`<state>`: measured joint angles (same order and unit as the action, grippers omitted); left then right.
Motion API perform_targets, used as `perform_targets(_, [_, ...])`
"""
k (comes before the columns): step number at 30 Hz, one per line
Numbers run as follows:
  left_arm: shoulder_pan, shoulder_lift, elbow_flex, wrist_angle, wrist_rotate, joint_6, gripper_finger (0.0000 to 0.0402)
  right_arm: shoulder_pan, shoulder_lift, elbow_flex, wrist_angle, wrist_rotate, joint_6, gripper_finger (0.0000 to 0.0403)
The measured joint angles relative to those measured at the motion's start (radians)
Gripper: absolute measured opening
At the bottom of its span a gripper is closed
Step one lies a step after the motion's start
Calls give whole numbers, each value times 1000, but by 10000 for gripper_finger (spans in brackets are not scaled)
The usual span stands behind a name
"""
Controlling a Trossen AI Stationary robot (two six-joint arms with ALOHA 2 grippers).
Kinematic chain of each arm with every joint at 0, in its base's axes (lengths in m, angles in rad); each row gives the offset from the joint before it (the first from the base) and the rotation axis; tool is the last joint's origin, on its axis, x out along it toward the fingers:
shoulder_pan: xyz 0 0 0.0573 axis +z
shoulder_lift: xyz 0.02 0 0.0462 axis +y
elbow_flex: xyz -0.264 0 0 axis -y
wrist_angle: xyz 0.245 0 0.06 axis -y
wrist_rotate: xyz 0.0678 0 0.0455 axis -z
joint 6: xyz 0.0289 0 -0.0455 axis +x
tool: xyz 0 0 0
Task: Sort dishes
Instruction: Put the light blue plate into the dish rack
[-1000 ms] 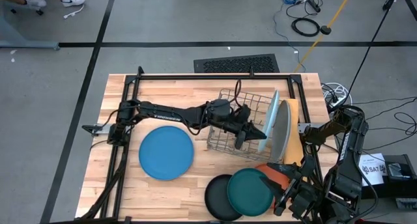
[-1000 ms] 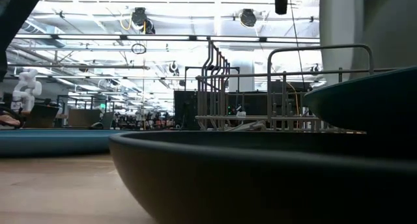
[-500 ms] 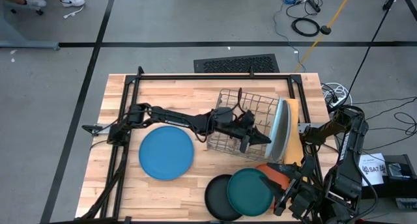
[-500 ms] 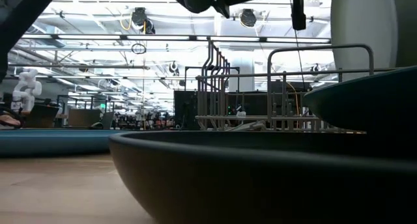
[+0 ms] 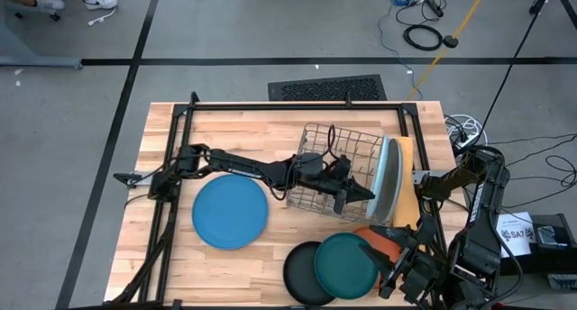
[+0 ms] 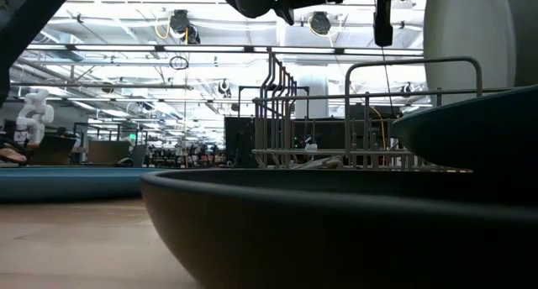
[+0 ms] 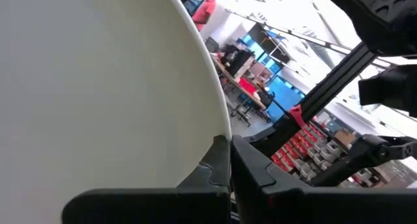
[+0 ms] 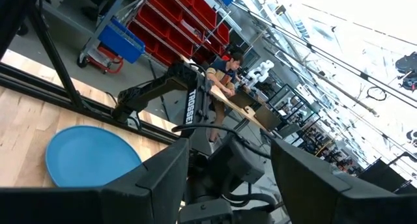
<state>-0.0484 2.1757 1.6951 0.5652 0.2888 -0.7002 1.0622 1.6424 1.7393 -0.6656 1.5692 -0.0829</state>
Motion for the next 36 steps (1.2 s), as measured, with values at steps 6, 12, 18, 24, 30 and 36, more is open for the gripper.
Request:
perform_targets(6, [-7,9,0,-11,-38,-2,0,0,0,0,4,0,0,210])
perform_targets(12, [-12,36,-1,-34,-73,-23,0,0,0,0,9,0,-5,210])
perform_targets(18, [-14,39,-1,-48,-102,-24,1,0,0,0,11,0,-7,210])
perform_targets(24, [-13,40,0,-48,-106,-25,65,0,0,0,11,0,-7,210])
perform_targets(30, [-13,40,0,-56,-106,-28,147,0,0,0,11,0,-7,210])
perform_targets(36, [-13,40,0,-54,-80,-27,180,0,0,0,10,0,-7,210])
